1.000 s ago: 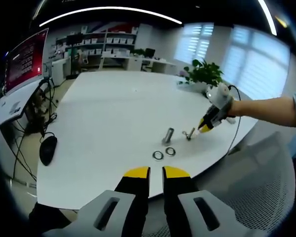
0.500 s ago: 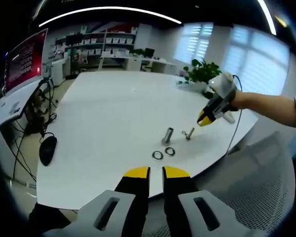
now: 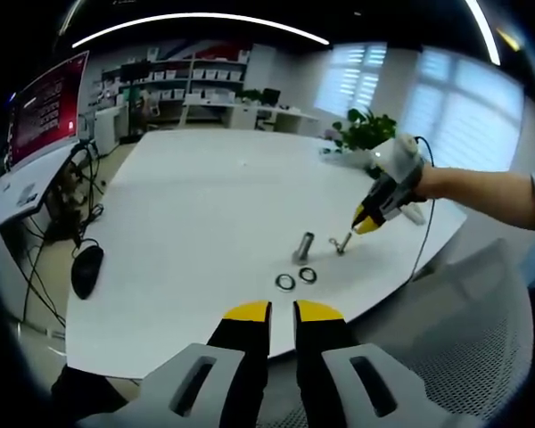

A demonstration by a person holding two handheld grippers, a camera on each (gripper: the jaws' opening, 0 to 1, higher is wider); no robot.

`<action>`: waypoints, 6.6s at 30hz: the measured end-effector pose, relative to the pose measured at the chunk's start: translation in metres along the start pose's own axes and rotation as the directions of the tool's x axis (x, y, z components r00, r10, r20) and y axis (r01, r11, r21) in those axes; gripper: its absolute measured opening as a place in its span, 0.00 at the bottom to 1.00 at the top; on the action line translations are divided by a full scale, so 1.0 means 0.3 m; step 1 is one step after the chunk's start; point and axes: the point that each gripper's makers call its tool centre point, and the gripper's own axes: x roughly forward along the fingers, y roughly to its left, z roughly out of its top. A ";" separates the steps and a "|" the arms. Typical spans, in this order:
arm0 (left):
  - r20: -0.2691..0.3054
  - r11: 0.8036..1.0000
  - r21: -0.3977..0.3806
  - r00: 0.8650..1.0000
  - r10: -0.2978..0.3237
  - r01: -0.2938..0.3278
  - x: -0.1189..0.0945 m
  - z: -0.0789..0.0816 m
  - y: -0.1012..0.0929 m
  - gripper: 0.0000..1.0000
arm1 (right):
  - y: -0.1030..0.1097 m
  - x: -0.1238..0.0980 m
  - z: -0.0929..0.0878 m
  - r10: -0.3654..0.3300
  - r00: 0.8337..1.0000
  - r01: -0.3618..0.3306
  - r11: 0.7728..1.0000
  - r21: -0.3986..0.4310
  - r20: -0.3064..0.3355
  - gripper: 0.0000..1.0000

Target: Place the washer onto the threaded stud by aligning its center hole with the stud, sliding it down to the base, and recovering from edge contact or off-axis alignment until the washer reaches the visible bottom stop.

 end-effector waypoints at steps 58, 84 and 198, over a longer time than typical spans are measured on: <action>0.000 1.000 -0.001 1.000 -0.002 0.002 0.004 0.002 0.000 0.07 | -0.063 0.155 -0.139 0.027 0.992 -0.029 1.000 -0.011 -0.122 0.22; 0.004 1.000 0.001 1.000 -0.001 0.001 0.002 0.004 0.003 0.07 | -0.081 0.219 -0.101 -0.002 0.992 0.006 1.000 0.027 -0.123 0.16; 0.005 1.000 0.002 1.000 0.007 -0.007 0.002 0.005 0.005 0.07 | -0.102 0.134 -0.143 0.002 0.995 0.001 1.000 0.022 -0.103 0.26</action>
